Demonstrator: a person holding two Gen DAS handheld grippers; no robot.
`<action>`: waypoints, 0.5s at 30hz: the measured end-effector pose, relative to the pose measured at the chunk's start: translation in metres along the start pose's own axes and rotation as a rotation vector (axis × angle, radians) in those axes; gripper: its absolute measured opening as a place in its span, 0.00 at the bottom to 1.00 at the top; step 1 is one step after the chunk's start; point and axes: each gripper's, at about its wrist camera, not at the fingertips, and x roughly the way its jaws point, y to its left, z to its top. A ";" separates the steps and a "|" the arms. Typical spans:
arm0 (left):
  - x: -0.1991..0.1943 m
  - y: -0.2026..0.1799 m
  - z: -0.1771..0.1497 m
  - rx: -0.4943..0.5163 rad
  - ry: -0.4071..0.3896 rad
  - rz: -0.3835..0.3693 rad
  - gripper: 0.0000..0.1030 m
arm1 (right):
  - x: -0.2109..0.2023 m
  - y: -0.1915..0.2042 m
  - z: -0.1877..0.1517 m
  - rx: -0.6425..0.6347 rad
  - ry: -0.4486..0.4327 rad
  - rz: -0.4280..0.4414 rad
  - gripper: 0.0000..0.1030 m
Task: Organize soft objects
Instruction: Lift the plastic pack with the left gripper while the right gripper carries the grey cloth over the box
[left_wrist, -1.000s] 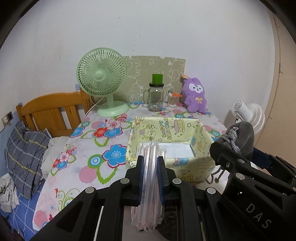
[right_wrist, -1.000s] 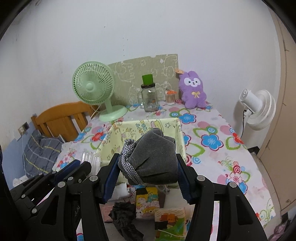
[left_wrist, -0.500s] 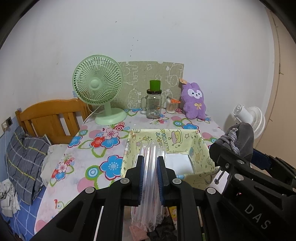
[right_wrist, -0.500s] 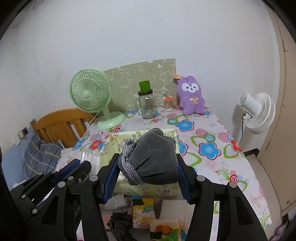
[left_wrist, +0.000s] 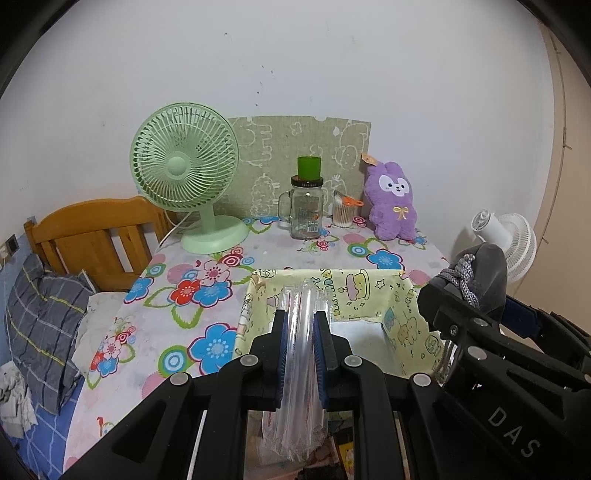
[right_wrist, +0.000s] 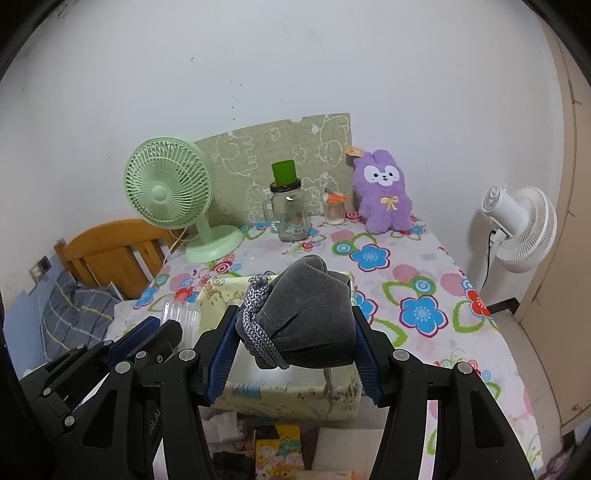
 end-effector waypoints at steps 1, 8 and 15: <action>0.003 0.000 0.001 0.000 0.003 -0.001 0.11 | 0.003 0.000 0.001 0.000 0.002 -0.001 0.59; 0.025 0.003 0.009 0.006 0.011 0.011 0.11 | 0.026 -0.001 0.009 -0.004 0.013 0.001 0.59; 0.047 0.007 0.013 -0.001 0.035 0.012 0.11 | 0.052 -0.003 0.014 0.002 0.038 0.002 0.59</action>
